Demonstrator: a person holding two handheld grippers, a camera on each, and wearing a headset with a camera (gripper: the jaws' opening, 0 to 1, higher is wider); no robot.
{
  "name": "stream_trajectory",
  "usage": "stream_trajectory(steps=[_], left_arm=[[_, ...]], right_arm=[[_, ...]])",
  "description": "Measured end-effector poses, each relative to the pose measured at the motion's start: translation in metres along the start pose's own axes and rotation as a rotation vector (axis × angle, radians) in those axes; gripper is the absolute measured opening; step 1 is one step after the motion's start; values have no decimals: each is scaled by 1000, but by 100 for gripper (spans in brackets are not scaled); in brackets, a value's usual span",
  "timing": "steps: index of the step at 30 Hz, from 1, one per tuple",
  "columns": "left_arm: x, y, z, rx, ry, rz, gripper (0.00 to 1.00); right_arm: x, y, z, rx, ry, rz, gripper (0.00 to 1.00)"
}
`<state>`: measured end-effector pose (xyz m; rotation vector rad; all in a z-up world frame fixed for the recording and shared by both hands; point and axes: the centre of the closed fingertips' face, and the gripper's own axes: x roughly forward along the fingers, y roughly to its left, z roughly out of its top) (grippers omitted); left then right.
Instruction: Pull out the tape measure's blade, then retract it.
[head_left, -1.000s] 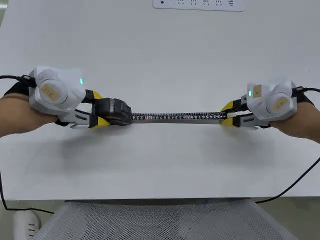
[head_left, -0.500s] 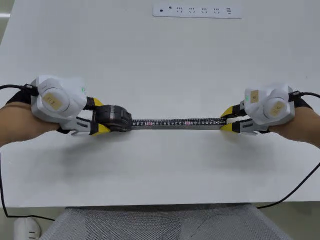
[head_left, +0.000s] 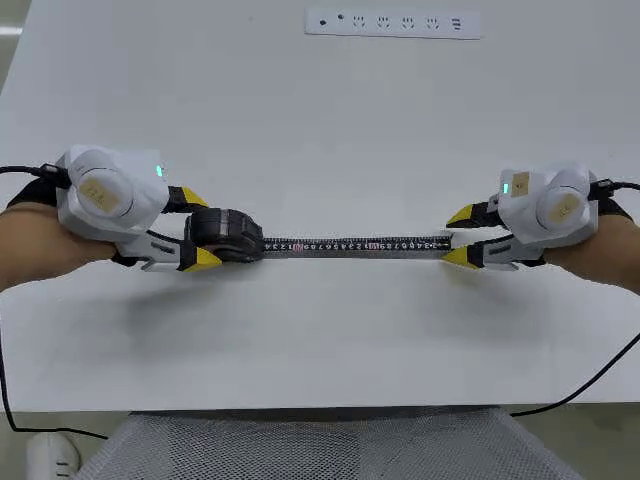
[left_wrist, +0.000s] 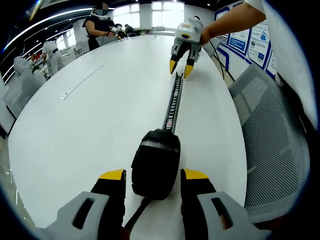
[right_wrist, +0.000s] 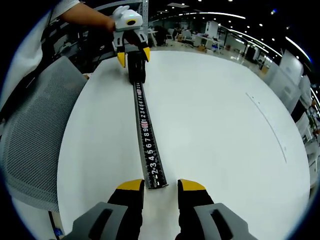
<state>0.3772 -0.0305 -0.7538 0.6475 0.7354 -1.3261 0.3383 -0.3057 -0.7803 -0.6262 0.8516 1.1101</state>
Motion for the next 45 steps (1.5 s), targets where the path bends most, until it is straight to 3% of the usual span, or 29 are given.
stream_trajectory(steps=[3,5,6,8,9,10,12,13,15,16,18,19,21,29,35,45], left_arm=[[-4,-1,3,-42,-30,20,40],[-7,0,4,-55,-50,56,40],[-9,0,6,-89,-69,78,41],[-13,-3,13,-157,-133,85,42],[-16,-7,12,-150,-130,77,43],[-20,1,12,-126,-131,134,44],[-27,-3,17,-209,-182,140,45],[-33,1,20,-226,-214,179,46],[-37,-1,17,-239,-213,182,48],[-41,2,17,-261,-234,216,48],[-46,-3,16,-273,-232,219,50],[-49,0,15,-279,-240,246,50],[-54,-2,14,-327,-253,255,53],[-69,-17,4,-363,-262,311,58],[-82,-26,-4,-410,-272,348,65],[-98,-39,-19,-459,-279,394,71]], right_arm=[[-4,0,6,55,-42,-19,27],[-6,1,10,100,-68,-25,31],[-8,2,10,113,-75,-37,33],[-10,3,10,130,-84,-48,35],[-12,3,12,167,-104,-65,37],[-13,2,13,185,-117,-82,40],[-16,6,12,190,-117,-81,43],[-17,7,12,201,-125,-96,44],[-19,9,14,239,-146,-111,48],[-21,10,15,244,-151,-120,50],[-23,11,18,256,-167,-146,55],[-24,12,20,279,-181,-146,58],[-28,14,19,269,-173,-167,60],[-44,23,21,306,-208,-206,72],[-54,31,19,321,-201,-232,77],[-72,37,23,343,-234,-273,86]])
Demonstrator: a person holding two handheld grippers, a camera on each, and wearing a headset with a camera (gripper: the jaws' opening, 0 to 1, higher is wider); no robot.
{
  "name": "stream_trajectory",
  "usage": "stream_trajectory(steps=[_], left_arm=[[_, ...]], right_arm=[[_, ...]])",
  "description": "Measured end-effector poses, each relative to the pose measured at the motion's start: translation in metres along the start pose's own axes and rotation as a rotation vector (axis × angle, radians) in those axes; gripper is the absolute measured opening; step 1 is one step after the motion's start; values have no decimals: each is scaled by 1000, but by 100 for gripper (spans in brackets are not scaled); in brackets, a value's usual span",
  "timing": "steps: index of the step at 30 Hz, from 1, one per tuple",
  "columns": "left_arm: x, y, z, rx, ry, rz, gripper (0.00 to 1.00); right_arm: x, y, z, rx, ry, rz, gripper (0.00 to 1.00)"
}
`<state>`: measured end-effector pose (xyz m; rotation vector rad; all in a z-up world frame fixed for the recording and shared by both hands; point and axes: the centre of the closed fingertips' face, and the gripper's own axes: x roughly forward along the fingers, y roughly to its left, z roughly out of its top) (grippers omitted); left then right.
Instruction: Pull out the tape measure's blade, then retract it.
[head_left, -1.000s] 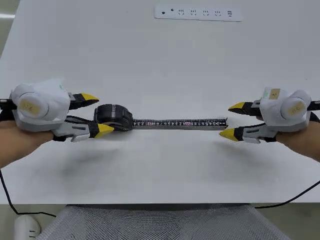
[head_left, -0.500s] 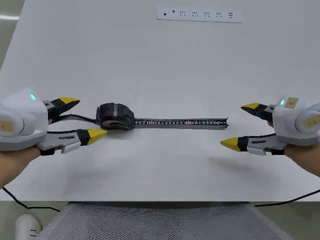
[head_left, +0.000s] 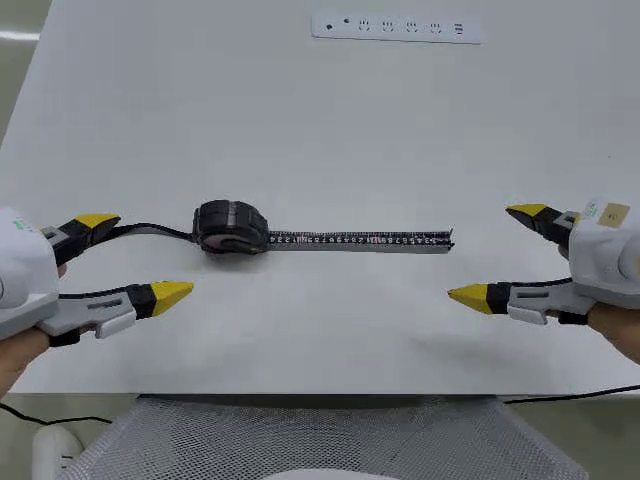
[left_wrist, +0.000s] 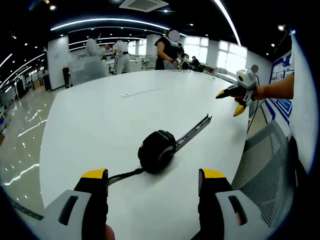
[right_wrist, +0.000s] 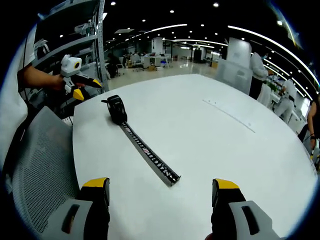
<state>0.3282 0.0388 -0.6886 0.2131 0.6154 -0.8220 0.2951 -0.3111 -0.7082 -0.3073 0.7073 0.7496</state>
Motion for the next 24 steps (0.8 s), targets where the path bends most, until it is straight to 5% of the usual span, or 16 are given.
stream_trajectory(steps=[24], left_arm=[[-28,-10,-27,-107,-43,116,86]], right_arm=[[-36,19,-27,82,-54,-81,98]])
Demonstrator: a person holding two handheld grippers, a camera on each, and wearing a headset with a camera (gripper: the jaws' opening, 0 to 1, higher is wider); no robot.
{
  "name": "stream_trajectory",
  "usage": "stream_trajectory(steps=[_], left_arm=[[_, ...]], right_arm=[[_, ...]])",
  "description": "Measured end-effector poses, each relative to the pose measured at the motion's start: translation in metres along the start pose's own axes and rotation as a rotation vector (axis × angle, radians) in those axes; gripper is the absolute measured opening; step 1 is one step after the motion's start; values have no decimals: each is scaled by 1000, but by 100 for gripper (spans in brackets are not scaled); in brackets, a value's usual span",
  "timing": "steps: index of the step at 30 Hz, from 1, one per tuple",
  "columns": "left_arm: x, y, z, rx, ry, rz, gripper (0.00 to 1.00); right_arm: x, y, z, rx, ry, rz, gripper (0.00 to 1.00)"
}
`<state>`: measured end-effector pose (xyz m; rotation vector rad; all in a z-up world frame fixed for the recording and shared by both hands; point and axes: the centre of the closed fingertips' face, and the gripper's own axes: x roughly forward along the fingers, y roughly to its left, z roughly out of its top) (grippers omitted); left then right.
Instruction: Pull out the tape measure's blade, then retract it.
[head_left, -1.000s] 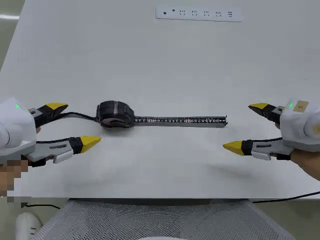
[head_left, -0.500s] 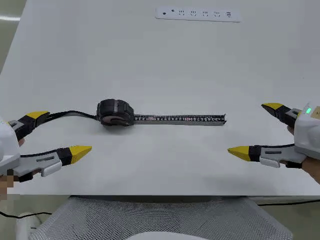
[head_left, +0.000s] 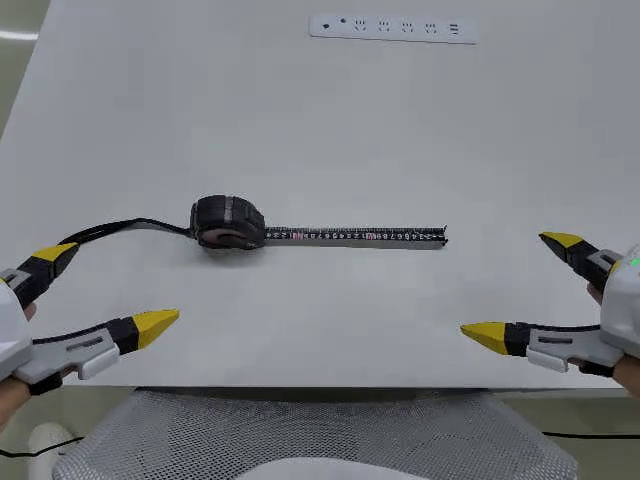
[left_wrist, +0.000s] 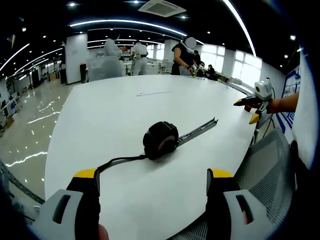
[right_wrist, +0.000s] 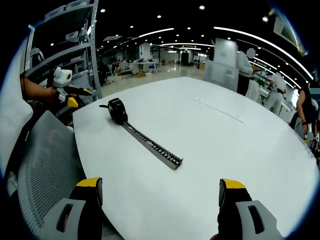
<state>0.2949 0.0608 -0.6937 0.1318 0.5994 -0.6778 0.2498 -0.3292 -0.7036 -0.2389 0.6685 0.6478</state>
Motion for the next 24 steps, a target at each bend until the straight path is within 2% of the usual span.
stream_trajectory(steps=[7,9,12,24], left_arm=[[-7,-5,-10,-24,-10,13,92],[-7,-3,-16,-29,-6,21,94],[-9,-4,-19,-36,-3,29,93],[-10,-8,-17,-51,-7,30,92]], right_arm=[[-6,4,-9,25,-14,-22,99],[-7,4,-11,32,-15,-26,99],[-8,3,-13,38,-17,-32,99],[-7,5,-12,32,-14,-25,99]])
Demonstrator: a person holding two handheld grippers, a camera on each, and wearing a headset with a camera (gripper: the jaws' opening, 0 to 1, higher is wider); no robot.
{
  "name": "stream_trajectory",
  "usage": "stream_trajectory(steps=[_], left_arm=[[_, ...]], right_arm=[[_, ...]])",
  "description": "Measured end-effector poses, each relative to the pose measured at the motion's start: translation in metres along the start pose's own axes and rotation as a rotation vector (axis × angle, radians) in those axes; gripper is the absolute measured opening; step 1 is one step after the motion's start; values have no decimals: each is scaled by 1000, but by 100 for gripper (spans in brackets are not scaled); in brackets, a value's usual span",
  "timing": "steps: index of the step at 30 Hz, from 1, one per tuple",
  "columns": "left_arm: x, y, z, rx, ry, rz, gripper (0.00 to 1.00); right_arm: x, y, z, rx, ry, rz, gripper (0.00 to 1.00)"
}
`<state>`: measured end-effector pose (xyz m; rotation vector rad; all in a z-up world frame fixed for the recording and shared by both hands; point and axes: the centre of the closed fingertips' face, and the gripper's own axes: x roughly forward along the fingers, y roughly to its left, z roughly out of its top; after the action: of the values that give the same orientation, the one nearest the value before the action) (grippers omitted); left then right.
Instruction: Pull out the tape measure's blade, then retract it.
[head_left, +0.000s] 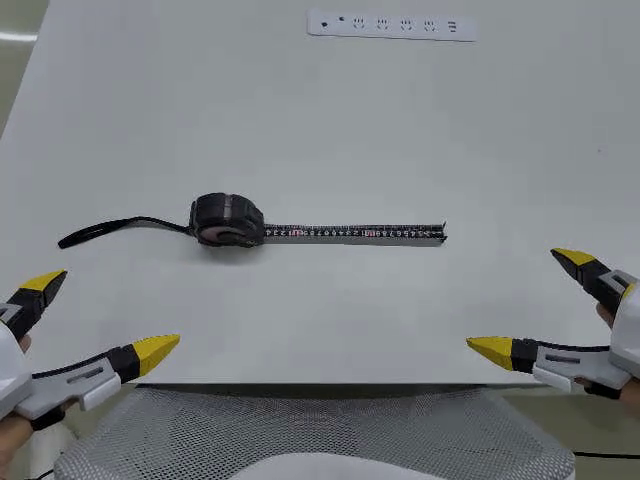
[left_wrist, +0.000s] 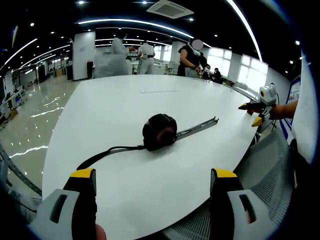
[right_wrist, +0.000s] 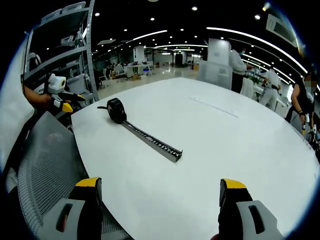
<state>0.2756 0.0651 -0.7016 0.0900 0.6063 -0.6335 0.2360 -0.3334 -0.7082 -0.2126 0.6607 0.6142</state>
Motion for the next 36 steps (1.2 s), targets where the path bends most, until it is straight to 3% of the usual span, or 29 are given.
stream_trajectory(steps=[9,22,29,36], left_arm=[[2,-3,3,-4,-1,-2,92],[19,-17,11,-10,6,-29,91],[27,-14,27,-41,-18,-6,90],[42,-23,35,-37,-20,-15,90]], right_arm=[[0,1,0,10,-3,3,98],[8,5,4,9,-10,22,98],[11,3,7,5,-15,31,98],[14,-2,11,-7,-20,35,98]])
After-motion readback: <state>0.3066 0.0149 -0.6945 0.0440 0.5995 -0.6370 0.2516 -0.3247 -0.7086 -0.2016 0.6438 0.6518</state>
